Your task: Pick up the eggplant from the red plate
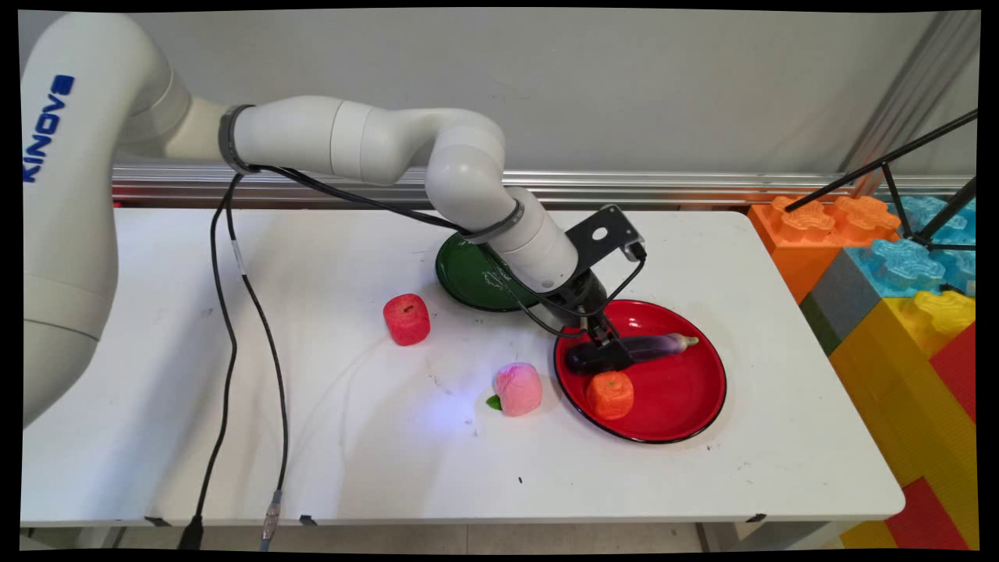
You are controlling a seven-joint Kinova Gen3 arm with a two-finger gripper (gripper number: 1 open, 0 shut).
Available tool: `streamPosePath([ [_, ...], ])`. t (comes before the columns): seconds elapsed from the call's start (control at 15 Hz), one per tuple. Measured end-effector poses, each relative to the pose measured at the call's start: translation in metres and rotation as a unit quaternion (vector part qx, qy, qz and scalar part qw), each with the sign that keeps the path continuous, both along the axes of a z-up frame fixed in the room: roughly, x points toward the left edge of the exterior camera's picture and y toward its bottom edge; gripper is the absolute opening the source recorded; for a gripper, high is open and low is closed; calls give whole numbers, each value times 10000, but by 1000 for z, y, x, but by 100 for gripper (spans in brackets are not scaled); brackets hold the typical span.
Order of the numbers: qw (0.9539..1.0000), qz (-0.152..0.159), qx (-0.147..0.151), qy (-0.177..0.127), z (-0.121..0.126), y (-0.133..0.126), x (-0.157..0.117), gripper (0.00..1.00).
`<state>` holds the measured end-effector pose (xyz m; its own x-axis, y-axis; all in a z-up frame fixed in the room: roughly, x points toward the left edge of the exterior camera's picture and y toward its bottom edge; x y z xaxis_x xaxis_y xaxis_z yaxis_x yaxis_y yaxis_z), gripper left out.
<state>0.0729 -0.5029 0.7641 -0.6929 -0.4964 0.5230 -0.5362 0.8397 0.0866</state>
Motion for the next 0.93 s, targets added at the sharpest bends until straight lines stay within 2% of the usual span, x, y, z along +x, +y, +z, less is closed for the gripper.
streamPosePath([
  [0.8, 10000, -45, 26, -16, -10, -4, 3, 100],
  [0.87, 10000, -53, 25, -13, -10, -4, 3, 0],
  [0.93, 10000, -65, 22, -8, -10, -4, 3, 0],
])
